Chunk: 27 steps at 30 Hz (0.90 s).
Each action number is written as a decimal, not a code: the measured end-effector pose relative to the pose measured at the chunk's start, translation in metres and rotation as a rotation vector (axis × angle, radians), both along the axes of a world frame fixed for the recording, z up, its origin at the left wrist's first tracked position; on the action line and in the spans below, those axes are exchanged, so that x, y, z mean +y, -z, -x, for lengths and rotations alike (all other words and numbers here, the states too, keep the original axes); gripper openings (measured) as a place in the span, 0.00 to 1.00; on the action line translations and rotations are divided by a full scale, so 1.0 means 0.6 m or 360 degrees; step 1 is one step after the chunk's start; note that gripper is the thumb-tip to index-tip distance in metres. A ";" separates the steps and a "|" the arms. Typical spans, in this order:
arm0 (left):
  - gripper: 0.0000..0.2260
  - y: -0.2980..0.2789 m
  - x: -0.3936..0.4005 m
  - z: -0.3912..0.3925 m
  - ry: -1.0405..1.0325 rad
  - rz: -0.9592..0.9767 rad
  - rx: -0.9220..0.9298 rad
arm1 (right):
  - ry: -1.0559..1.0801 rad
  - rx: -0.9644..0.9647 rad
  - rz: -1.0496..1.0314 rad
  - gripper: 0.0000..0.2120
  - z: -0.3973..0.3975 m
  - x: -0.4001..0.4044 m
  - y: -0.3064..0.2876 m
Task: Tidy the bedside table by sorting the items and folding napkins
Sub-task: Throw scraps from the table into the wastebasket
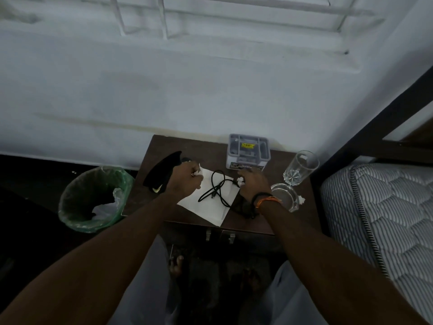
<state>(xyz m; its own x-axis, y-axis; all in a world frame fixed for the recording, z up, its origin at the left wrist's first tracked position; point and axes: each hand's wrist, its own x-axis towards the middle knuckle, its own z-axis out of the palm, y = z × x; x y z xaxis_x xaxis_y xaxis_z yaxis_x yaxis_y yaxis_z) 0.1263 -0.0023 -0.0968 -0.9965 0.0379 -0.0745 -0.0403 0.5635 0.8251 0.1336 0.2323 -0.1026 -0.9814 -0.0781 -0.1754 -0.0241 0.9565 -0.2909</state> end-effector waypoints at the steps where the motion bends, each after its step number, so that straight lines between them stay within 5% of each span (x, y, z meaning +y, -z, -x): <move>1: 0.05 0.002 -0.002 0.002 -0.0008 0.0004 -0.0011 | -0.0007 -0.0041 -0.0002 0.25 0.005 -0.002 0.004; 14: 0.05 -0.001 -0.007 -0.003 -0.0058 0.0035 -0.0089 | 0.0120 0.0194 0.0006 0.07 0.015 -0.016 -0.007; 27: 0.04 -0.085 0.092 -0.024 0.0076 -0.0032 0.0073 | 0.0626 0.0396 0.0293 0.07 -0.080 0.129 -0.057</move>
